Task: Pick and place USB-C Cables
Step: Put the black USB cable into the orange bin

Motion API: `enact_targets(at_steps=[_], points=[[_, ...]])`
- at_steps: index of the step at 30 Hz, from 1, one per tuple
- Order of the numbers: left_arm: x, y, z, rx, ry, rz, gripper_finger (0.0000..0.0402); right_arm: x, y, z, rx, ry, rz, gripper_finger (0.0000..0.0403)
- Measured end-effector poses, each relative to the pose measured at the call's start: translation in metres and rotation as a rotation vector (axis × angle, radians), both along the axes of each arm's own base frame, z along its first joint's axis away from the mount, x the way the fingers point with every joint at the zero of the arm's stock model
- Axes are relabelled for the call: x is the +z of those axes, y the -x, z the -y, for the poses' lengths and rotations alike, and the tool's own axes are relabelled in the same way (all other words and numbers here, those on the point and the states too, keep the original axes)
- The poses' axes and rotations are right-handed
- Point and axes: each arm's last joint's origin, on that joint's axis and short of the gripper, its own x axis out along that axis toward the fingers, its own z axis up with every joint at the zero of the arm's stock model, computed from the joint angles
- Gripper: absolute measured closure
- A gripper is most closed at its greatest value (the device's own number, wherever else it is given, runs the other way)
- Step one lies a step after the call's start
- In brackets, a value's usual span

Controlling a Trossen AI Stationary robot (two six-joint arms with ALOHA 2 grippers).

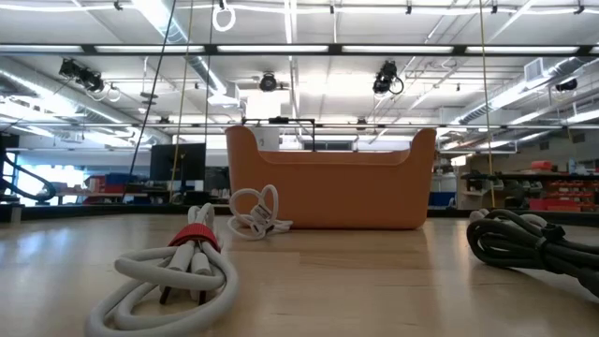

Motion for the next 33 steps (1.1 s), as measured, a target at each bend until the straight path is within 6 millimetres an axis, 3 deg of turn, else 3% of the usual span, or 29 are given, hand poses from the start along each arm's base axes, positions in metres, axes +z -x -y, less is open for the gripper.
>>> enact_targets(at_steps=[5, 11, 16, 20, 25, 30, 33], points=[[0.000, 0.000, 0.000, 0.000, -0.003, 0.002, 0.0255, -0.020, 0.001, 0.003, -0.024, -0.031, 0.045, 0.0165], [0.000, 0.000, 0.000, 0.001, -0.003, 0.002, 0.0255, -0.043, 0.006, 0.016, -0.040, -0.010, 0.032, 0.0160], [0.000, 0.000, 0.000, 0.001, -0.005, -0.001, 0.0255, -0.063, 0.007, 0.026, -0.064, -0.029, 0.061, 0.0172], [0.000, 0.000, 0.000, 0.005, -0.005, -0.002, 0.0255, -0.070, 0.009, 0.033, -0.074, -0.066, 0.033, 0.0219], [0.000, 0.000, -0.001, 0.007, -0.005, -0.002, 0.0255, -0.071, 0.010, 0.034, -0.068, -0.079, 0.004, 0.0343], [0.000, 0.001, -0.001, 0.003, -0.011, -0.008, 0.0255, -0.062, 0.003, 0.029, -0.030, -0.098, 0.045, 0.0343], [0.000, 0.002, -0.002, 0.001, -0.026, -0.027, 0.0255, -0.035, -0.017, 0.022, 0.014, -0.171, 0.164, 0.0343]])
